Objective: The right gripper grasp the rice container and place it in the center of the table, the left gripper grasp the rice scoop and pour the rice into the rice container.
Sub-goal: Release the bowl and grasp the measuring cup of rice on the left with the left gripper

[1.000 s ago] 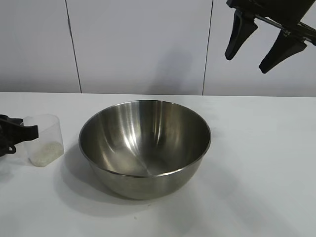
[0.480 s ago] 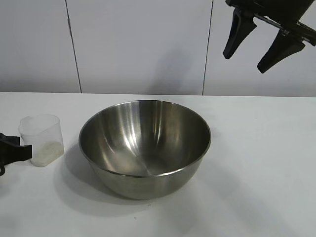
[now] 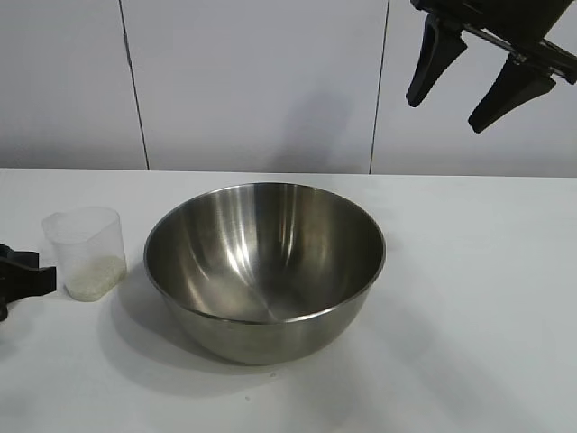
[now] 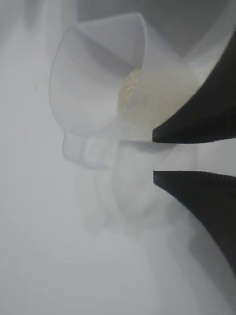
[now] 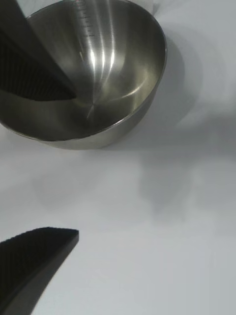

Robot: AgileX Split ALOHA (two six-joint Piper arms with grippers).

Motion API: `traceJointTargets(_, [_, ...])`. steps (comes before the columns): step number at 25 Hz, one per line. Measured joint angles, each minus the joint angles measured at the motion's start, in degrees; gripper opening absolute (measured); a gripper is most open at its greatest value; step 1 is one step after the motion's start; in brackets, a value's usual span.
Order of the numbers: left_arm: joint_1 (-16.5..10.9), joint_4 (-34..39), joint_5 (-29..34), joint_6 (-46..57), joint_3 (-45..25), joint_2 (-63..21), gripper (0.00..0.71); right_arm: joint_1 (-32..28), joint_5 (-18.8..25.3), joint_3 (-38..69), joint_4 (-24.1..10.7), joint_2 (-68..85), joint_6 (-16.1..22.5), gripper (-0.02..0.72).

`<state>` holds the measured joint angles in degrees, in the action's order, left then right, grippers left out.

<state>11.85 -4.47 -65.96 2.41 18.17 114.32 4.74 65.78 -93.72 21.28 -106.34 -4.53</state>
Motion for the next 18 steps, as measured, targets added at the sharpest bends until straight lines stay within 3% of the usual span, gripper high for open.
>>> traceJointTargets(5, [0.0, -2.1, 0.0, 0.0, 0.5, 0.0, 0.173, 0.0, 0.0, 0.0, 0.0, 0.0, 0.0, 0.496])
traceJointTargets(12, [0.0, -4.0, 0.0, 0.0, 2.4, 0.0, 0.37, 0.0, 0.0, 0.0, 0.6, 0.0, 0.0, 0.496])
traceJointTargets(18, [0.0, -3.1, 0.0, 0.0, 2.4, 0.0, 0.391, 0.0, -0.1, 0.0, 0.6, 0.0, 0.0, 0.496])
